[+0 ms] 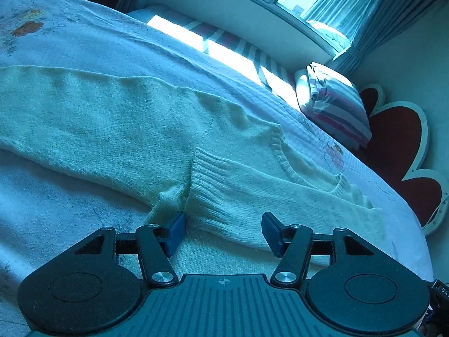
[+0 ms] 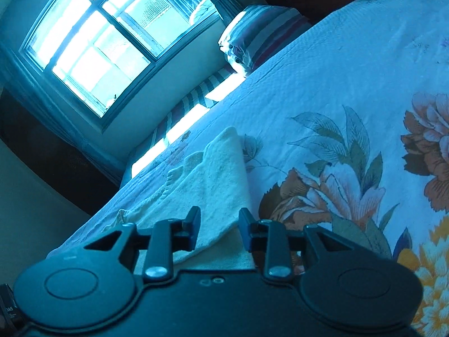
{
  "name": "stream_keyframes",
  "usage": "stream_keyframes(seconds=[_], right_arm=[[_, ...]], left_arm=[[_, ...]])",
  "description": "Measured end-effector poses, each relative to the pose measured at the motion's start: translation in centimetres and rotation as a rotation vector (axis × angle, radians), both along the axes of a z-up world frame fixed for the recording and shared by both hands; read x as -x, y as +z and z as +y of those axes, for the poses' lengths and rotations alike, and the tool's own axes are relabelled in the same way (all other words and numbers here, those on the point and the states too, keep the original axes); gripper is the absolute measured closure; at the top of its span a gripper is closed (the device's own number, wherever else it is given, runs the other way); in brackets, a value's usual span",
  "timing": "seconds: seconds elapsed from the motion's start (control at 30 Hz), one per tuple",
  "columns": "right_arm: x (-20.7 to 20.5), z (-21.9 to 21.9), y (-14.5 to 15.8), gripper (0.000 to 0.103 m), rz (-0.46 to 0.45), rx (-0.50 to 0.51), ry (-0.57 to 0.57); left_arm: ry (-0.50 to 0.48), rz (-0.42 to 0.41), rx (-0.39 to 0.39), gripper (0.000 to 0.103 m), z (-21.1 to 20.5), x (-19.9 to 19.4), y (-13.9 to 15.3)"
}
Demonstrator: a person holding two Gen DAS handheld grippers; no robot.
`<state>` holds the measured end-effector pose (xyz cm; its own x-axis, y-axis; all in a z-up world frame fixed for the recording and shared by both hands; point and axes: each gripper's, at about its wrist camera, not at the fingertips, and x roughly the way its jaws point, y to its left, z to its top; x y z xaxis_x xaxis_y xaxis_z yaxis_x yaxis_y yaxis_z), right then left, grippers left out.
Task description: Fold small clothes
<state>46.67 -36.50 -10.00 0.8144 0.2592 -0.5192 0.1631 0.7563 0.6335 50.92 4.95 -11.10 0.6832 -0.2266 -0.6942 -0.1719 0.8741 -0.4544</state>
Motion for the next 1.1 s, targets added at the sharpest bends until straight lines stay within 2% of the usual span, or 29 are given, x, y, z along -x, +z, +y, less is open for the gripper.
stream_keyframes(seconds=[0.13,0.23,0.33,0.47,0.53,0.57,0.6,0.63,0.67,0.7,0.73,0.83,0.93,0.97,1.0,1.03,1.07,1.1], right_arm=[[-1.3,-0.3,-1.5,0.072,0.045,-0.092,0.072],[-2.3,-0.4,-2.1,0.074,0.063,-0.106,0.062],[-3.0,-0.7,-2.4,0.079,0.069,-0.129,0.048],[-3.2,-0.6,-2.2,0.079,0.062,-0.128,0.058],[-3.1,-0.7,-2.2,0.079,0.056,-0.129,0.06],[-2.9,-0.8,-2.4,0.079,0.056,-0.132,0.058],[-2.9,-0.9,-2.5,0.08,0.059,-0.134,0.053],[-2.9,-1.0,-2.6,0.082,0.06,-0.135,0.047],[-2.8,-1.1,-2.6,0.084,0.06,-0.133,0.042],[-2.8,-1.1,-2.6,0.094,0.06,-0.124,0.036],[-2.6,-1.0,-2.5,0.098,0.059,-0.101,0.027],[-1.8,-0.8,-1.6,0.099,0.02,-0.075,0.018],[-1.1,-0.3,-1.1,0.099,0.007,-0.009,0.007],[-1.2,-0.1,-1.7,0.099,0.04,0.026,0.003],[-1.5,0.0,-2.5,0.1,0.08,0.032,0.002],[-1.3,-0.2,-2.8,0.097,0.071,0.012,-0.002],[-1.2,-0.3,-2.7,0.093,0.067,0.009,0.003],[-0.9,-0.4,-2.2,0.086,0.056,0.018,0.012]], left_arm=[[0.041,0.001,0.024,0.043,0.3,-0.5,-0.4],[0.059,-0.004,0.043,0.044,0.4,-0.9,-0.4],[0.072,-0.014,0.074,0.053,0.7,-0.9,-0.4],[0.088,-0.016,0.155,0.053,1.9,0.6,-0.9],[0.076,-0.028,0.17,0.053,1.8,0.6,-1.4],[0.074,-0.034,0.175,0.059,1.7,0.4,-1.6],[0.07,-0.031,0.178,0.081,1.8,-0.1,-1.8],[0.066,-0.023,0.175,0.092,1.9,-0.5,-2.0],[0.058,-0.019,0.163,0.095,1.8,-1.0,-2.2],[0.049,-0.031,0.145,0.096,1.6,-1.3,-2.1],[0.031,-0.056,0.114,0.096,1.4,-1.4,-1.6],[-0.029,-0.139,0.007,0.096,0.5,-1.2,0.4],[-0.062,-0.063,-0.129,0.096,0.0,-1.9,-0.8],[-0.072,-0.081,-0.14,0.095,0.1,-1.7,-1.1],[-0.076,-0.084,-0.152,0.093,0.0,-1.6,-1.0],[-0.075,-0.091,-0.176,0.091,0.1,-1.3,-0.5],[-0.059,-0.101,-0.208,0.083,0.2,-0.9,0.0],[-0.037,-0.125,-0.245,0.068,0.3,-0.4,0.6]])
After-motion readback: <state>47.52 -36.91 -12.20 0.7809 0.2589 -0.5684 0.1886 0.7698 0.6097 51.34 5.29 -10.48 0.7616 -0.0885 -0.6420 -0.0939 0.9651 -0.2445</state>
